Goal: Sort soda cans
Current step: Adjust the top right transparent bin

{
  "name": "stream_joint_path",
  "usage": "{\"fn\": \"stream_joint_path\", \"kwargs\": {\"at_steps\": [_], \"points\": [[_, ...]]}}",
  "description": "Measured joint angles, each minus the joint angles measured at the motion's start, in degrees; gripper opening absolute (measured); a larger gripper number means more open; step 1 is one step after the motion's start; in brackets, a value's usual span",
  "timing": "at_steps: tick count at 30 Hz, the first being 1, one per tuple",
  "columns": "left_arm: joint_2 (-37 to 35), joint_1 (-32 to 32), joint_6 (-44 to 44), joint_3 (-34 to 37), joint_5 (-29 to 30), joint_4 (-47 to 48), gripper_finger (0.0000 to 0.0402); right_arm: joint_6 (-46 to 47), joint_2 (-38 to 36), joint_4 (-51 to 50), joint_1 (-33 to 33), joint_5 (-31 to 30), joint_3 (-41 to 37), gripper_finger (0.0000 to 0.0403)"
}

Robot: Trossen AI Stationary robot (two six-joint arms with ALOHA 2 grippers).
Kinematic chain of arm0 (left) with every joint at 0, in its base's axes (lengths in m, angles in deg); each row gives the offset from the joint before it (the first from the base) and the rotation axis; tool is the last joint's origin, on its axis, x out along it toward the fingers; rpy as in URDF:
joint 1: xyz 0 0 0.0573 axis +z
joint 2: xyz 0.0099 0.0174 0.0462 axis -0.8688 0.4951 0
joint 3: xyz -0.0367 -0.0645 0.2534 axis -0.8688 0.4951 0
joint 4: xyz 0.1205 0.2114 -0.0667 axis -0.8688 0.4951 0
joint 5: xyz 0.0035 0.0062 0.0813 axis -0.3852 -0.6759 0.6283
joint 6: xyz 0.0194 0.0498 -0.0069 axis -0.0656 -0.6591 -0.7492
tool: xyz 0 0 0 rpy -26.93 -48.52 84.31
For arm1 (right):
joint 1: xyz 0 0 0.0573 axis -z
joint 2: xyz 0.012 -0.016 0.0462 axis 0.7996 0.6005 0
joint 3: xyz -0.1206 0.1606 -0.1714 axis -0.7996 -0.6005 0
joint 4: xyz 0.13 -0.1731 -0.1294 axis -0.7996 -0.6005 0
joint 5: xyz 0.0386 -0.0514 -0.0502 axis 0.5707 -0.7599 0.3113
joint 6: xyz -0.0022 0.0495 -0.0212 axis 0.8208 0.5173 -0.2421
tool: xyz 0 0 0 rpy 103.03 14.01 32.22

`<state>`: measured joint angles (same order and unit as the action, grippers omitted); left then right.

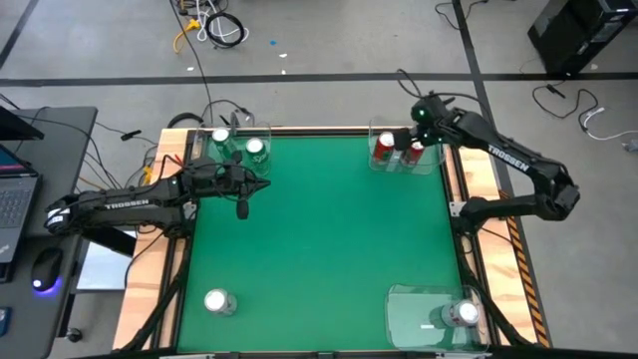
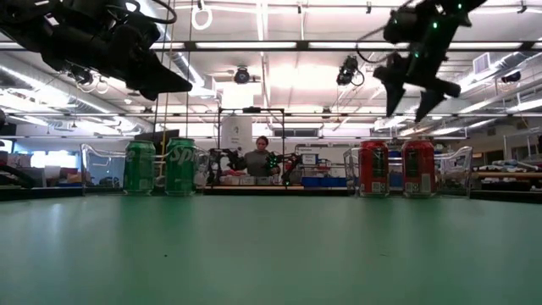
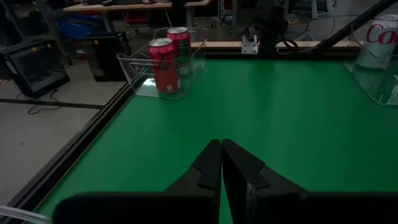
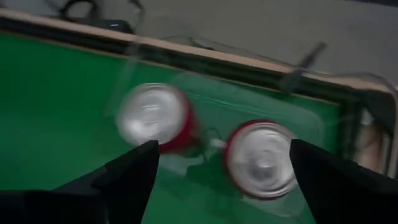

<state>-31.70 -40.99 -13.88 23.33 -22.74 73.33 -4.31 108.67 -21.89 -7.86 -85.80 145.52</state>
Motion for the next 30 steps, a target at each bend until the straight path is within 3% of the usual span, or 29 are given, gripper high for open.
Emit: {"fn": "stream_joint_path", "kwargs": {"at_steps": [5, 12, 18, 23, 30], "points": [[0.01, 0.0, 0.02, 0.0, 0.0, -0.02, 0.0021, 0.92, 0.01, 1.46, -9.05, 1.06, 1.34, 0.031], [0.01, 0.0, 0.02, 0.0, 0.0, -0.02, 0.0021, 1.32, 3.59, 5.97, -21.39, -0.34, 1.36, 0.0212], [0.02, 0.0, 0.04, 0.0, 0.0, -0.02, 0.0021, 0.85, 12.54, 7.58, -23.19, -1.77, 1.36, 0.0143], [0.0, 0.0, 0.04, 0.0, 0.0, 0.59, 0.0021, -1.04, 17.14, 10.99, -23.19, -6.71, 1.36, 0.0146], [0.02, 0.02, -0.04, 0.0, 0.11, 1.09, 0.0021, -3.52, 17.86, 10.94, -22.85, -11.69, 1.36, 0.017]]}}
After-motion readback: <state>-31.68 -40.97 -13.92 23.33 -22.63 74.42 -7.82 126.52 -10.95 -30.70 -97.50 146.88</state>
